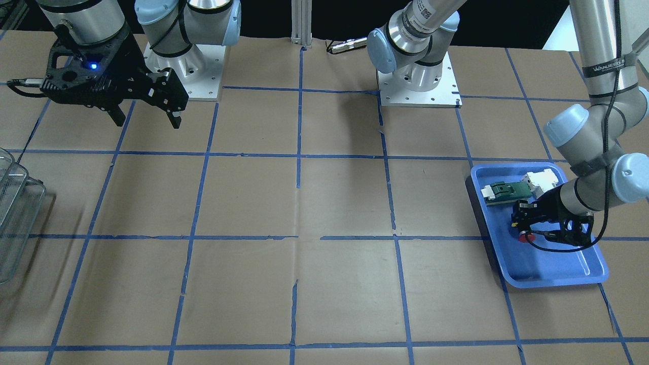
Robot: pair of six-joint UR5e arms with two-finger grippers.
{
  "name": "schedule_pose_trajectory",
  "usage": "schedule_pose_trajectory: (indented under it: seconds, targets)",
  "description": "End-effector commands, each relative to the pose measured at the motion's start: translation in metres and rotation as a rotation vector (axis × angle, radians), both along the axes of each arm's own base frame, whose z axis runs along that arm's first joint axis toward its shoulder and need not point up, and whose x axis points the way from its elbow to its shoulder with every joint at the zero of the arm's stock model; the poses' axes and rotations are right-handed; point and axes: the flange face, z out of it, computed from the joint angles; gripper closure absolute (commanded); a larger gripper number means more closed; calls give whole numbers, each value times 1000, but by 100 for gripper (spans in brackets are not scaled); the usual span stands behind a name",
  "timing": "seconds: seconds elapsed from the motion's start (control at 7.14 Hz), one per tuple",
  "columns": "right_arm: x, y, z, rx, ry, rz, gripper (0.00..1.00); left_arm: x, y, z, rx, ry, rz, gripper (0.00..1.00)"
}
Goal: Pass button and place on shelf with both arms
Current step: 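Grasp the red push button with the left gripper and lift it toward the center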
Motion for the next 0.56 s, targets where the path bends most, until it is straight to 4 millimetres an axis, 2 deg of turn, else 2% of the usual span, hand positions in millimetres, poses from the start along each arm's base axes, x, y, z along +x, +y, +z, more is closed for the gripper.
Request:
schedule_pose_trajectory:
  seconds: [0.0, 0.14, 0.28, 0.42]
  targets:
    - [1, 0, 9, -20, -1, 2, 0, -30, -40, 60, -88, 8, -316, 100]
    - [1, 0, 9, -20, -3, 1, 0, -70, -56, 92, -79, 35, -491, 100]
    - [-1, 1, 12, -26, -3, -5, 0, -110, -66, 120, -115, 138, -602, 100]
    - [-4, -1, 11, -21, -1, -5, 0, -144, -69, 138, -166, 245, -676, 100]
